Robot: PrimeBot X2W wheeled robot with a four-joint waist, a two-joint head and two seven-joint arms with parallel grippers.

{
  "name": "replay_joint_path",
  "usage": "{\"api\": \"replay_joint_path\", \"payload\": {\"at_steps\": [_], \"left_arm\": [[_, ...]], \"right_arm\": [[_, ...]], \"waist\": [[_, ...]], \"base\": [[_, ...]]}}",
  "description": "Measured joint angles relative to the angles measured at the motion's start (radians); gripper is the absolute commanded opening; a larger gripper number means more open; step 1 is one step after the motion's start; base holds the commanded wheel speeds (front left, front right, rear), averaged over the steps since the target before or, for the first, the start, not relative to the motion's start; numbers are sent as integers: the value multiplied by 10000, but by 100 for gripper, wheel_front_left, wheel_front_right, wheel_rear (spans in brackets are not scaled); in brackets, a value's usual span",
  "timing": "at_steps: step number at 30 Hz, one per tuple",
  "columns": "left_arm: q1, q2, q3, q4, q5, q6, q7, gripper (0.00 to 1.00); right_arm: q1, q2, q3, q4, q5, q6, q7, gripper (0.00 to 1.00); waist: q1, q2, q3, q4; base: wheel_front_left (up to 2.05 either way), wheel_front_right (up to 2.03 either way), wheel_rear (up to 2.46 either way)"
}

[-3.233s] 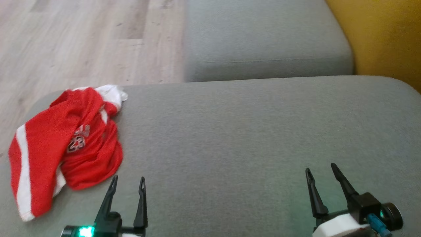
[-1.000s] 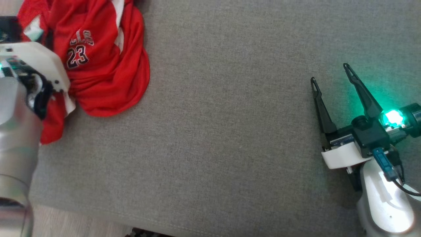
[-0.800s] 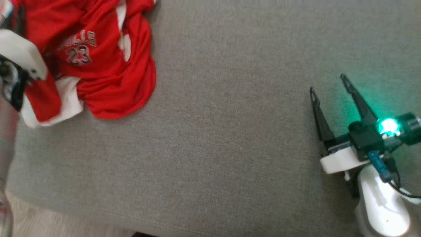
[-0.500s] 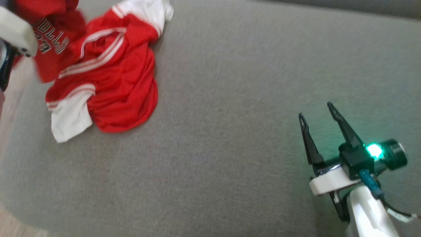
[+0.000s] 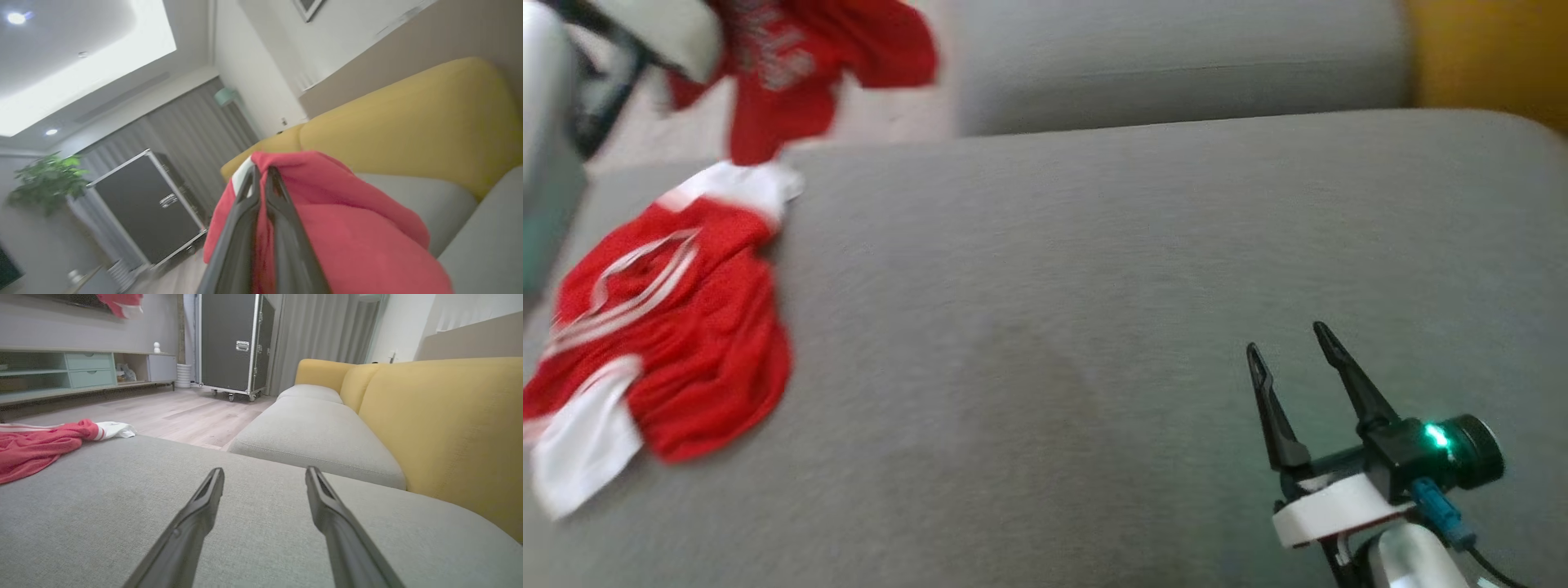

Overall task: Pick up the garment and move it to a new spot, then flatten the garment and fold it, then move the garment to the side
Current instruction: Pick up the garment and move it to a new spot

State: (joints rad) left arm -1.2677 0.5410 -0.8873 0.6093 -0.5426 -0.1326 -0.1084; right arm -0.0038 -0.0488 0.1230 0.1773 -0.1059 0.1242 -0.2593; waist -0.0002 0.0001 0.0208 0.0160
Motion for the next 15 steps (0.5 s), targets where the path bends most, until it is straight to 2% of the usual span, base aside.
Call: {"api": "replay_joint_path", "payload": {"at_steps": [5,6,7,11,15], "left_arm": [[199,-593,-631,-660,-282,8,196,0],[199,-593,-631,-660,-282,8,196,0],[321,-742,-685,-679,-301,29,190,0],[1271,-1198,-1110,-704,-249,435,-247,0],[3104,-1659,-1628,-405,-173,857,-867,0]], "right_arm": [[1,6,259,-297,376,0,0,100],[1,6,259,-297,376,0,0,100],[3,8,314,-351,408,0,0,100],[-5,6,366,-539,642,0,0,100],[-12,6,345,-742,817,0,0,100]], "waist": [[1,0,-215,-1404],[1,0,-215,-1404],[1,0,-234,-1687],[1,0,-204,-2764],[1,0,87,-3569]], "base": [[0,0,0],[0,0,0],[0,0,0],[0,0,0],[0,0,0]]}}
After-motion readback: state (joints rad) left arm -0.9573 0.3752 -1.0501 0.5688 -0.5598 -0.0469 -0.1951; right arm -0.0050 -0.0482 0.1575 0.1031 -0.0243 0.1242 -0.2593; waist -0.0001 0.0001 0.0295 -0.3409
